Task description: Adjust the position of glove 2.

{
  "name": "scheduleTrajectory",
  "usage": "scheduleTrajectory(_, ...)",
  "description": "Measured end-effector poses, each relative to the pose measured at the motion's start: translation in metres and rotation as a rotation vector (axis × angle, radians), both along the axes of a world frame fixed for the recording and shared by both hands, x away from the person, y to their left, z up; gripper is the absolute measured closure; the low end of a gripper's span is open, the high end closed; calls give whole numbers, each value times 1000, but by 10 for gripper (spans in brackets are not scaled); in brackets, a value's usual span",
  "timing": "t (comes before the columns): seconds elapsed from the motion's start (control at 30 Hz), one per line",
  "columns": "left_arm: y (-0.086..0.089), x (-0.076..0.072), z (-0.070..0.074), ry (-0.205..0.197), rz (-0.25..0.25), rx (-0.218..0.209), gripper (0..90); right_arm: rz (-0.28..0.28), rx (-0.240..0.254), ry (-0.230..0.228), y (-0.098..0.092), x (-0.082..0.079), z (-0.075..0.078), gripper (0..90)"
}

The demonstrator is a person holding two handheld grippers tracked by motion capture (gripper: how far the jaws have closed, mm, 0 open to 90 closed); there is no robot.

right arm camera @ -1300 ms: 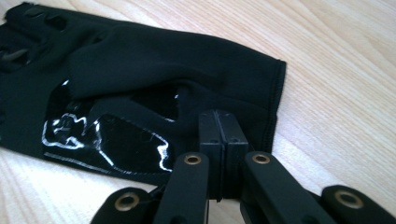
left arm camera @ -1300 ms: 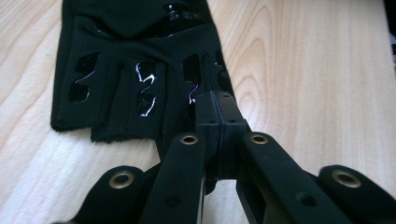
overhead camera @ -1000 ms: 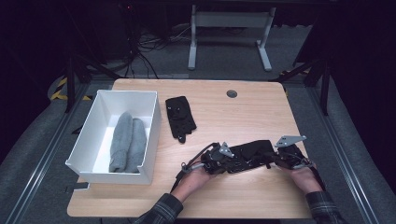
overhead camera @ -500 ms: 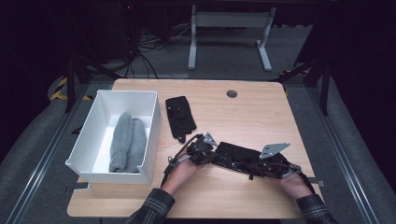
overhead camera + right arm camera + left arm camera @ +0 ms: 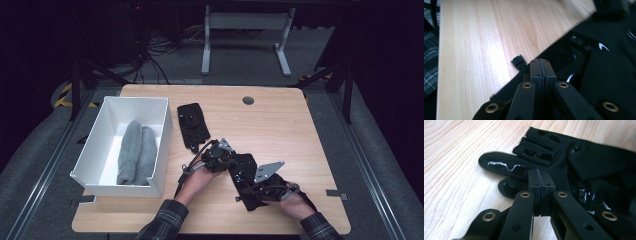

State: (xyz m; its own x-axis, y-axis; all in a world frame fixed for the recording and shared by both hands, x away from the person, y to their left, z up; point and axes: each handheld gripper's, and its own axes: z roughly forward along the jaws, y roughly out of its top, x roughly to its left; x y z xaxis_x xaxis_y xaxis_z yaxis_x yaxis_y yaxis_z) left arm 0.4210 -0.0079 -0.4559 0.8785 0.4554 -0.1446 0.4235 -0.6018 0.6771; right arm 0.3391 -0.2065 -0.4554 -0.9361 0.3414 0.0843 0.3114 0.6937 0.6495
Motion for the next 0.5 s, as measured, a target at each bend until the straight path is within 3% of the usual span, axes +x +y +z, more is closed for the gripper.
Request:
scheduleTrajectory(0.13, -9, -2, 0, -4, -22, 3, 900, 24, 7, -3, 12, 0, -1, 900)
scheduleTrajectory(0.27, -10, -4, 1, -14, -31, -3, 900, 22, 10, -5, 11, 0, 0, 900)
scheduleTrajectory(0.5, 2, -8, 12, -23, -23, -24, 865, -81, 52, -51, -15, 7, 11, 850)
